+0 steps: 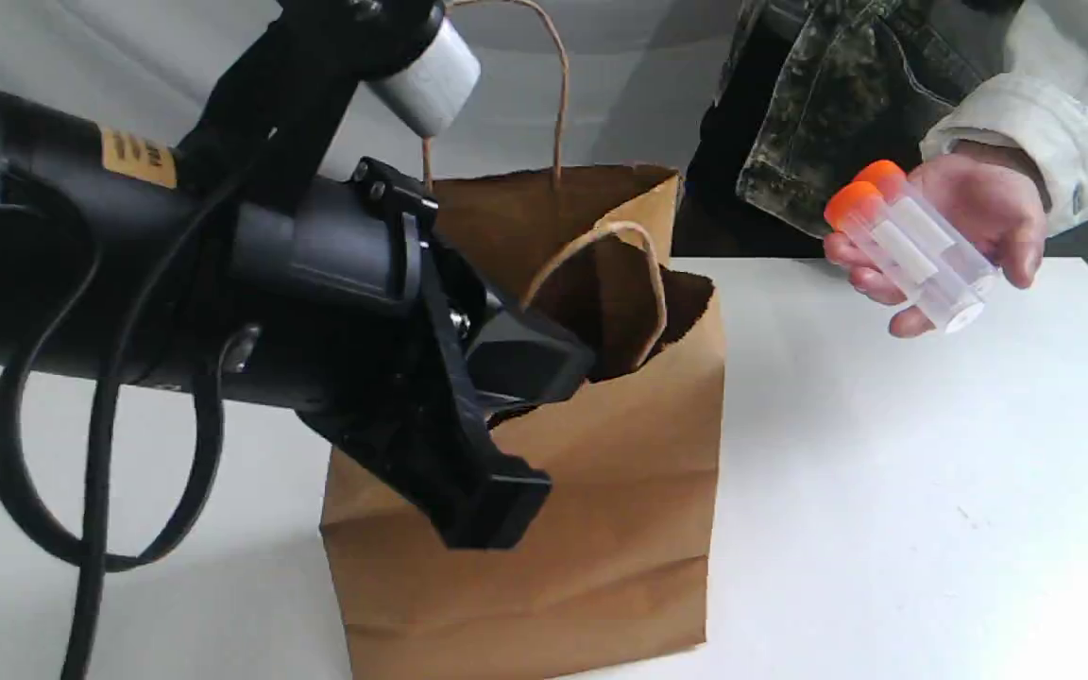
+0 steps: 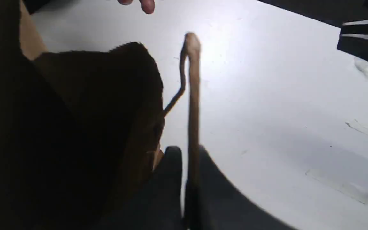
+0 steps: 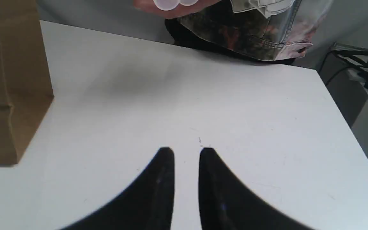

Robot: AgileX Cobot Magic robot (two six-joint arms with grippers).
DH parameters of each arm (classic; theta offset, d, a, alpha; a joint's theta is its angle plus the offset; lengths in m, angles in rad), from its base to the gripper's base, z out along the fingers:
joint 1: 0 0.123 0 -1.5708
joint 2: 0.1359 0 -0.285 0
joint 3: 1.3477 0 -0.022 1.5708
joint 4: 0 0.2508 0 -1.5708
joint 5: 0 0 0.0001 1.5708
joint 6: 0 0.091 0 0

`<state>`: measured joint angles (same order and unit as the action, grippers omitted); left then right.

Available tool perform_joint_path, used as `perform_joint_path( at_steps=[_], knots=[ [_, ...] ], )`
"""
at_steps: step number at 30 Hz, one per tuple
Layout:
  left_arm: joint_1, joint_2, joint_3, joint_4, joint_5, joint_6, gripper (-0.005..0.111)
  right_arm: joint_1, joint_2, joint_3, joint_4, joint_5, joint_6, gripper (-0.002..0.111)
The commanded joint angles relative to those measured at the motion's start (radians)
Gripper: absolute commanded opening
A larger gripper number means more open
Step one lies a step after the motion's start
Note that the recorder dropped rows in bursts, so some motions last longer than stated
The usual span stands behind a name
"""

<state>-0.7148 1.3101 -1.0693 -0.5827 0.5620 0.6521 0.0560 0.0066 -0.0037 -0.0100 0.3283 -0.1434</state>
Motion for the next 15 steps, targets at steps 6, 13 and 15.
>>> perform_joint_path(
  at_steps=[6,13,15],
  knots=[
    [-0.004,-0.012,-0.039,0.011,-0.025,-0.024,0.0,-0.007,-0.007,0.004,-0.185,-0.006,-0.115,0.015],
    [-0.004,-0.03,-0.088,0.011,-0.04,-0.024,0.0,-0.007,-0.007,0.004,-0.568,-0.042,-0.122,0.015],
    [-0.004,-0.03,-0.088,0.011,-0.05,-0.024,0.0,-0.007,-0.007,0.004,-0.599,-0.062,-0.122,0.015]
  ],
)
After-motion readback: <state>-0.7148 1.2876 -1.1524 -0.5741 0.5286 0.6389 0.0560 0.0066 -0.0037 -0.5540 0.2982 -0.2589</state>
